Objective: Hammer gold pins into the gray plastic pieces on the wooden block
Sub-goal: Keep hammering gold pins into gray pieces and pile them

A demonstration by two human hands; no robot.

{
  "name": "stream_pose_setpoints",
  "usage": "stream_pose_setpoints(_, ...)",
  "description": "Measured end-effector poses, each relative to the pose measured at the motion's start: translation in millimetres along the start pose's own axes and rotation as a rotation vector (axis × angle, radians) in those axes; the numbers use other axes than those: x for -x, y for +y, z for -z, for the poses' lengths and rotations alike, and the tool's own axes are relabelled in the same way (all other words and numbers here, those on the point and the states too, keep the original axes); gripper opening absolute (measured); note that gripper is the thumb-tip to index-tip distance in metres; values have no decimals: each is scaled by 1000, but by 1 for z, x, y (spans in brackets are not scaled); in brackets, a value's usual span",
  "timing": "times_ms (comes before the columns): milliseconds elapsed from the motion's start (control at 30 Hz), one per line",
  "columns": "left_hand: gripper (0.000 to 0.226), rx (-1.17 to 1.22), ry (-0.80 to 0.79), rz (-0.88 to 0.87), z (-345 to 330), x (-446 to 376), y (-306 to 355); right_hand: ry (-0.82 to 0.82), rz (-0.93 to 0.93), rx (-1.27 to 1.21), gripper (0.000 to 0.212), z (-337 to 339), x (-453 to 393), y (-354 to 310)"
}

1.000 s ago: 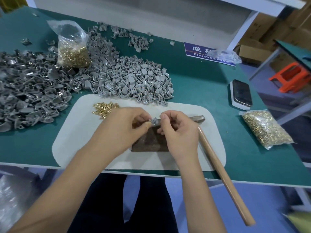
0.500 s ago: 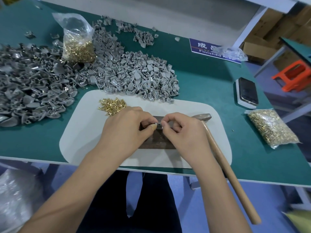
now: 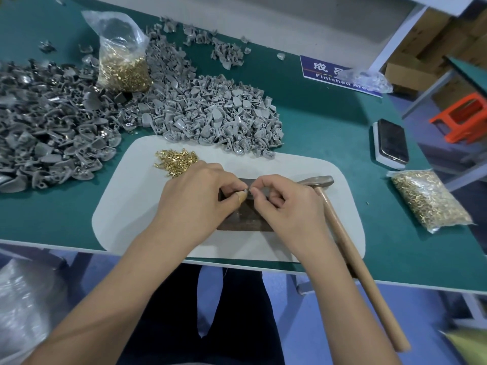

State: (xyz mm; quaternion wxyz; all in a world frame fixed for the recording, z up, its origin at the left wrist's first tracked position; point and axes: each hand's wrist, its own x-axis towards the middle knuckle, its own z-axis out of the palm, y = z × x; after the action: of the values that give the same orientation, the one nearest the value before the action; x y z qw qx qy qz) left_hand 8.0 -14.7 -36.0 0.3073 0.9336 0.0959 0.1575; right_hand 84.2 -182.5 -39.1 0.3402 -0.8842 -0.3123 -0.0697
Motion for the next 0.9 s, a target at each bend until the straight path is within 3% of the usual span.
stream_pose_setpoints(433, 7, -15, 24, -24, -3, 5, 2, -30, -15, 16, 6, 1, 1, -2)
stream_pose_setpoints(700, 5, -40, 98, -15, -9, 11, 10, 94, 78, 23, 2, -4, 7, -1)
stream_pose_setpoints(900, 8, -64, 92, -87, -7, 8, 8, -49, 46, 19, 6, 4, -1, 0)
